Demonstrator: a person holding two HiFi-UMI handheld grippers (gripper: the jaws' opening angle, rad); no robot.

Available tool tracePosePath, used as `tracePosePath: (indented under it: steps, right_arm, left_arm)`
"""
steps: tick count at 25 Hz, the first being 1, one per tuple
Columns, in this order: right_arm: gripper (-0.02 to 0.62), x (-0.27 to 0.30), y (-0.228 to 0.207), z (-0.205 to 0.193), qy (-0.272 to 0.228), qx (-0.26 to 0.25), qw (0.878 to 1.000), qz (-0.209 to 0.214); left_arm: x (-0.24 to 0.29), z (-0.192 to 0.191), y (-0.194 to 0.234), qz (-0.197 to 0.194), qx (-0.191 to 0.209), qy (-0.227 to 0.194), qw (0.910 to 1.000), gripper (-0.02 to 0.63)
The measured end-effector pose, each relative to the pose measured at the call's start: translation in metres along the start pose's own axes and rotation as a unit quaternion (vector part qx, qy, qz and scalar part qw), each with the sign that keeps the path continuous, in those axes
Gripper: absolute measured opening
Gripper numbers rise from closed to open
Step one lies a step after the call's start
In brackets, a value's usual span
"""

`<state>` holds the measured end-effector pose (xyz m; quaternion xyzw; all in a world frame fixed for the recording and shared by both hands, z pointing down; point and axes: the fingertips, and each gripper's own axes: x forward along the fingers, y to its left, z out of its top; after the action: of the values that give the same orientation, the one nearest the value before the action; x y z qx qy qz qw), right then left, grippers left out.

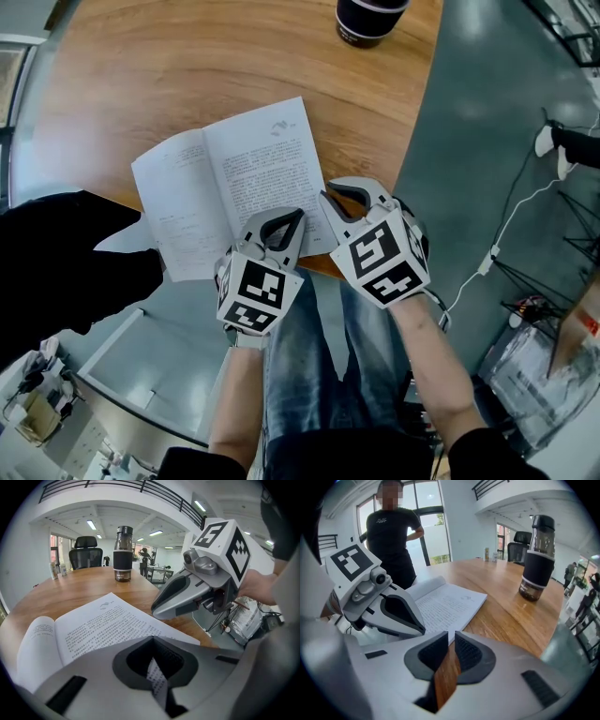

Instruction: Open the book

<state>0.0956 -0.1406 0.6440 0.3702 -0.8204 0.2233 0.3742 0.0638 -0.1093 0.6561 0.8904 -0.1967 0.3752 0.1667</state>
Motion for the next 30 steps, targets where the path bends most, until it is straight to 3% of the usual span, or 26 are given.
tracePosePath:
  steps: [3,12,22,26,30]
  right_arm:
    - [0.031,-0.011,-0.003,0.004,-0.003,-0.014,1.0,-0.026]
    - [0.029,0.017,0.019,-0.002,0.058,-0.049,0.997,-0.001]
    - [-0.003,0.02,0.03,0.006,0.076,-0.085,0.993,0.003]
    - [-0.008,0.031,0.051,0.019,0.076,-0.092,0.993,0.019]
    - [-0.008,0.039,0.074,0.035,0.055,-0.076,0.994,0.061]
  left_arm:
    - [-0.002,0.002,-0.002,0.001,0.002,0.0,1.0,0.006]
    - [-0.025,-0.007,0.009,-0.006,-0.038,-0.018,0.9991,0.006]
    - [-0.075,-0.017,0.029,0.04,-0.064,-0.041,0.9963,0.007]
    - [-0.099,-0.019,0.038,0.049,-0.083,-0.068,0.993,0.008]
    - [-0.116,-0.02,0.044,0.061,-0.101,-0.088,0.9891,0.007]
